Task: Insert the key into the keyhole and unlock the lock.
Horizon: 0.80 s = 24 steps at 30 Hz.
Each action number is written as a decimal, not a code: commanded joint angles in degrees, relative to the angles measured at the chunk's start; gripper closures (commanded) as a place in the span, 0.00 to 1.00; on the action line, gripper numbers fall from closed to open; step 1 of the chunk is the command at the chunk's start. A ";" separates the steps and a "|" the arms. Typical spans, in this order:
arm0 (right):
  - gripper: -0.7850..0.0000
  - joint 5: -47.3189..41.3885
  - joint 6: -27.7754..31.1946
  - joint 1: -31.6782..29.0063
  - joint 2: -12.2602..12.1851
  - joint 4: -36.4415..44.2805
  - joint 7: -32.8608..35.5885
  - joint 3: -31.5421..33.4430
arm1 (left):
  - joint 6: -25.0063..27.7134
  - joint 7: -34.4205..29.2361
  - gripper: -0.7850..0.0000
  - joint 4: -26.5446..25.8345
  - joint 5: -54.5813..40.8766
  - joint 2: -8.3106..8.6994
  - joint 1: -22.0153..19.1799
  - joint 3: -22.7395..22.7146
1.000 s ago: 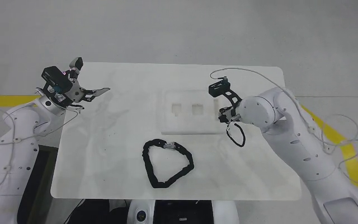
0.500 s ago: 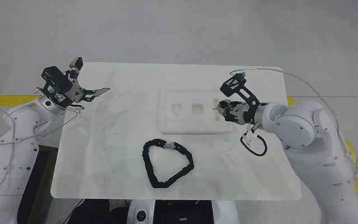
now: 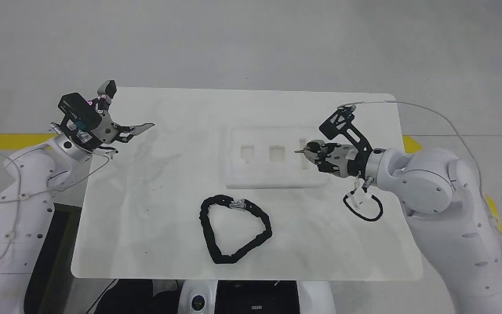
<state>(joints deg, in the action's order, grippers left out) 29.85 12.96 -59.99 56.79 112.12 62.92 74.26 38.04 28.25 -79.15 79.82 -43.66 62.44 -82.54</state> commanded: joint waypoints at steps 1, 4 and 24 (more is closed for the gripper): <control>1.00 0.00 0.00 0.00 0.00 0.00 0.00 0.00 | 0.00 0.00 0.00 0.00 0.00 0.00 0.00 0.00; 1.00 0.00 0.00 0.00 0.00 0.00 0.00 0.00 | 0.00 0.00 0.00 0.00 0.00 0.00 0.00 0.00; 1.00 0.00 0.00 0.00 0.00 0.00 0.00 0.00 | 11.01 4.36 0.00 -10.93 22.34 -0.18 4.05 12.93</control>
<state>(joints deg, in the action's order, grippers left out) 29.85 12.96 -59.99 56.79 112.12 62.92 74.26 49.00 32.11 -90.09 100.94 -43.77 66.56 -70.66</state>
